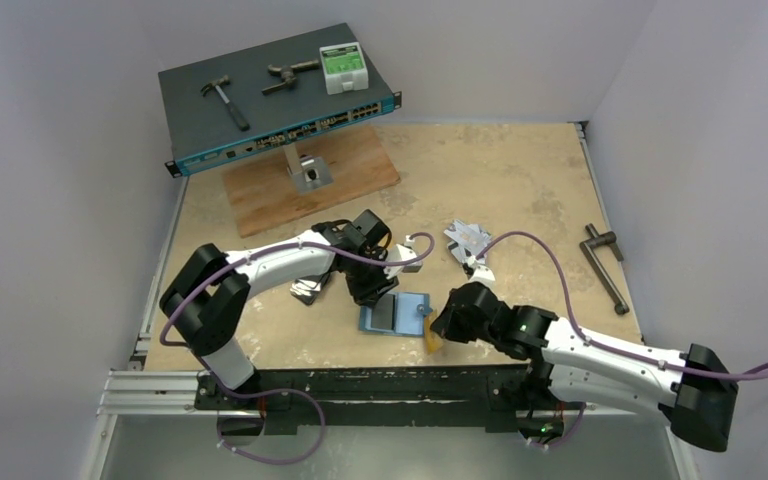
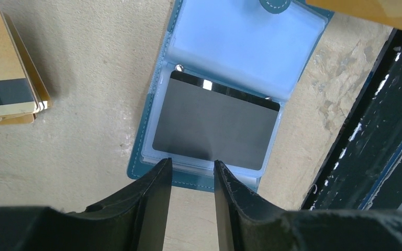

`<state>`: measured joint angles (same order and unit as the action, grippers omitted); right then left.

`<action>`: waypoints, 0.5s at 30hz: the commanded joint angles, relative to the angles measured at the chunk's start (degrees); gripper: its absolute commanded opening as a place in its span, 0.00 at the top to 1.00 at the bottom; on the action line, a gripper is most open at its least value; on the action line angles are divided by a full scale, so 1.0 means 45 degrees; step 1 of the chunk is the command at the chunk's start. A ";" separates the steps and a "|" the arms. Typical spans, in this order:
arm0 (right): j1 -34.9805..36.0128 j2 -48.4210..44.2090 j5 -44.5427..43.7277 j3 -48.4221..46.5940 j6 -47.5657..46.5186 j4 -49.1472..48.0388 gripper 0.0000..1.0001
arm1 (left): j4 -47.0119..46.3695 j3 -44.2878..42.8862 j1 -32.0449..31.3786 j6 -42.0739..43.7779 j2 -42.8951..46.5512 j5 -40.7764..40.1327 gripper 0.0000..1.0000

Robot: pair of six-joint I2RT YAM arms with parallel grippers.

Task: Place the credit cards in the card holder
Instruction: Turn over the card holder at the center of the board.

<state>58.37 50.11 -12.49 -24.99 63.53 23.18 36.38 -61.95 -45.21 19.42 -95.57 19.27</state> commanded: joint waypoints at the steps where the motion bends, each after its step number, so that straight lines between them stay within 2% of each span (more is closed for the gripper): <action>1: -0.0061 -0.0547 -0.0008 0.0240 0.0164 -0.1068 1.00 | -0.0361 -0.0460 -0.0071 -0.1119 -0.0174 0.0293 0.66; 15: -0.0081 0.0150 0.0074 0.0392 0.0141 -0.1241 1.00 | -0.0630 -0.0198 -0.0097 -0.1509 0.0087 -0.0003 0.67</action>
<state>58.35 50.63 -12.23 -23.42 63.66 19.68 34.94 -62.04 -45.43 13.89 -97.06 19.22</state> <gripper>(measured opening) 0.004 0.327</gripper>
